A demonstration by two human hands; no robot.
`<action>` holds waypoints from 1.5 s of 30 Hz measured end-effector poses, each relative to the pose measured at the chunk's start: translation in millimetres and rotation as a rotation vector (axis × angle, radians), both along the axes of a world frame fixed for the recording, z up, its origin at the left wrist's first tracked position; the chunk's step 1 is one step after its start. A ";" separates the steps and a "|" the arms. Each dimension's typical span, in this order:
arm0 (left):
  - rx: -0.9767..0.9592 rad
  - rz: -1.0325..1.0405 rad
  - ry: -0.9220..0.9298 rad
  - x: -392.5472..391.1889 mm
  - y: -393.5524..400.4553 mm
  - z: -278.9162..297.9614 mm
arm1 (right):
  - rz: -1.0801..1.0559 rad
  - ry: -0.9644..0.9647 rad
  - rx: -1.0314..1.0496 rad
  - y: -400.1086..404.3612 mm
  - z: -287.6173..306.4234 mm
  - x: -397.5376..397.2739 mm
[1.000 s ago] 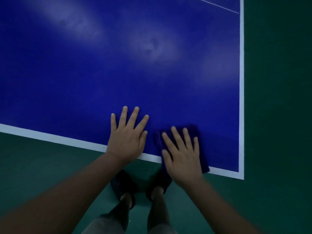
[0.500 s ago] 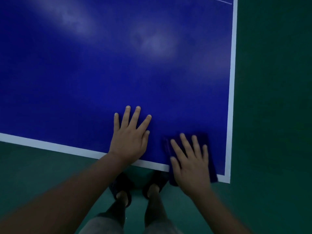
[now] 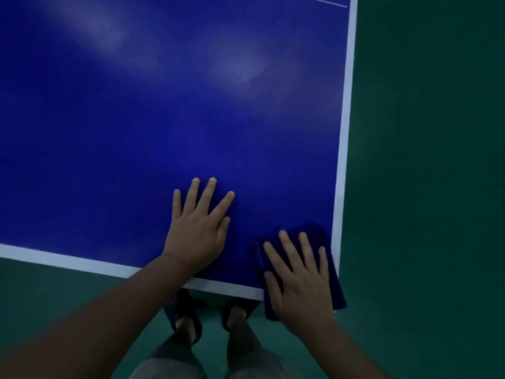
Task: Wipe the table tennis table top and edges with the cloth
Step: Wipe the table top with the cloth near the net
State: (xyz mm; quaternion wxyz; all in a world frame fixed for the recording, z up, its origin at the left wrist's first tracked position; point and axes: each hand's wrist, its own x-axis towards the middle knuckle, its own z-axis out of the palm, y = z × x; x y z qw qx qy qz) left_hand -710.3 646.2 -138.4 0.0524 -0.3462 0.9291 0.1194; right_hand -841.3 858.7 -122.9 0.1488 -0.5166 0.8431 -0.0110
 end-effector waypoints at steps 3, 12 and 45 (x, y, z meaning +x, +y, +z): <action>-0.018 -0.020 0.003 0.0 -1.8 1.3 | -0.185 0.034 0.017 -24.5 0.1 -40.9; -0.023 -0.018 0.018 -15.5 -17.1 2.1 | -0.049 -0.028 -0.072 -123.7 4.1 -23.0; -0.009 -0.075 0.036 -73.0 -155.6 4.6 | 0.009 0.006 -0.051 -219.7 3.8 -79.4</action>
